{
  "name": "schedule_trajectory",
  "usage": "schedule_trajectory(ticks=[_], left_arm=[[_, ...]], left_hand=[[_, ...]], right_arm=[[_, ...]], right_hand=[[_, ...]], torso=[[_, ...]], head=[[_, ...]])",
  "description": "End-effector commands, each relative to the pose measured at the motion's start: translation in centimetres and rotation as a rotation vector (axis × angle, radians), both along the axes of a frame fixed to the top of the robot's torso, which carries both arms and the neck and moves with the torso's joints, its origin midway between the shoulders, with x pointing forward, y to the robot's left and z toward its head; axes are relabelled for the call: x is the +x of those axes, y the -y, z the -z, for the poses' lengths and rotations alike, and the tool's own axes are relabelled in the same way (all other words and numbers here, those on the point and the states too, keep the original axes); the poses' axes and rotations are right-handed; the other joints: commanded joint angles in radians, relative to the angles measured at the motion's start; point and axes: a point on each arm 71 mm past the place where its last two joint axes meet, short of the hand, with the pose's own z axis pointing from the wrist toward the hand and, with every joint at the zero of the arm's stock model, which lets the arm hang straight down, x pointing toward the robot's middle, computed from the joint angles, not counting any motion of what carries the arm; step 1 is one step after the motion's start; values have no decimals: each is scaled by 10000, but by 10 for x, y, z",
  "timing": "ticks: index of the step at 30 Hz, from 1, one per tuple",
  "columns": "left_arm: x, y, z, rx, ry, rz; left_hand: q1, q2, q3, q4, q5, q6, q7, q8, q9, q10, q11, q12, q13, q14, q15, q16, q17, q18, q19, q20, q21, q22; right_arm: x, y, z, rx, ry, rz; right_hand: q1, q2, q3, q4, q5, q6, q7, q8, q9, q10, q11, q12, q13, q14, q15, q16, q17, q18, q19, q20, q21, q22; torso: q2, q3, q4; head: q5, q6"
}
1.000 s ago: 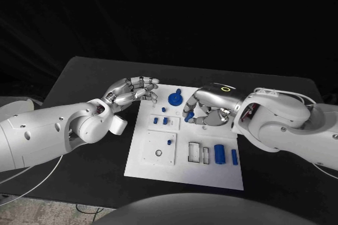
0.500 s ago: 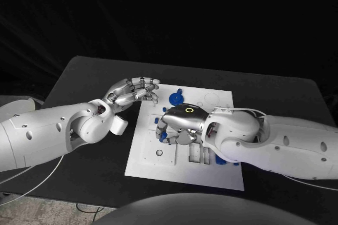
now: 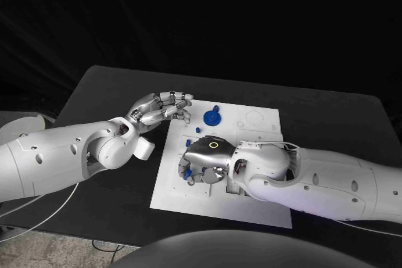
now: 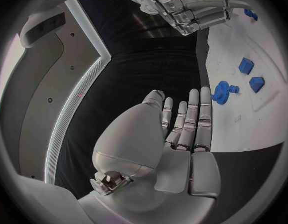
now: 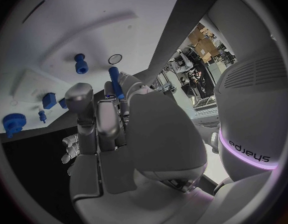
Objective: Assemble the parts on the task board
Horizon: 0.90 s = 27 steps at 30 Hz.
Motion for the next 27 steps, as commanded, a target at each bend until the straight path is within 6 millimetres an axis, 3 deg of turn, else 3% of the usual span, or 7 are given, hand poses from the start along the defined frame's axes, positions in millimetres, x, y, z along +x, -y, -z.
schedule_trajectory(ticks=[1,19,27], left_arm=[[-1,2,-1,-176,-23,139],[-1,1,0,-144,-176,132],[0,1,0,-125,-198,61]], left_hand=[[120,12,62,-6,44,22,32,57,-12,44,-14,67,-15,-69,10,49,1,16,-43,-12,-49,12],[156,14,85,-23,51,17,34,56,-24,47,-15,67,-32,-72,9,51,0,16,-45,-15,-51,24],[220,2,134,-40,55,-101,-58,10,-86,8,71,47,-102,-76,10,64,-1,8,-60,-22,-61,73]], right_arm=[[-2,-1,2,-193,218,-332],[-5,13,6,-606,44,-87],[-7,16,8,-747,-55,-54]], right_hand=[[41,-106,44,-32,-39,12,18,-69,6,768,-687,-35,0,71,-20,73,26,-171,70,-36,68,1043],[53,-137,97,-91,71,-21,45,-118,13,811,-671,-87,12,33,-13,1,-74,-151,26,-41,-63,1013],[29,-139,98,-84,67,-20,48,-123,16,818,-668,-95,16,18,-8,-23,-108,-147,12,-39,-98,1004]], torso=[[-8,-2,-11],[-15,-4,-33],[-24,1,-17]], head=[[21,1],[127,1],[104,1]])
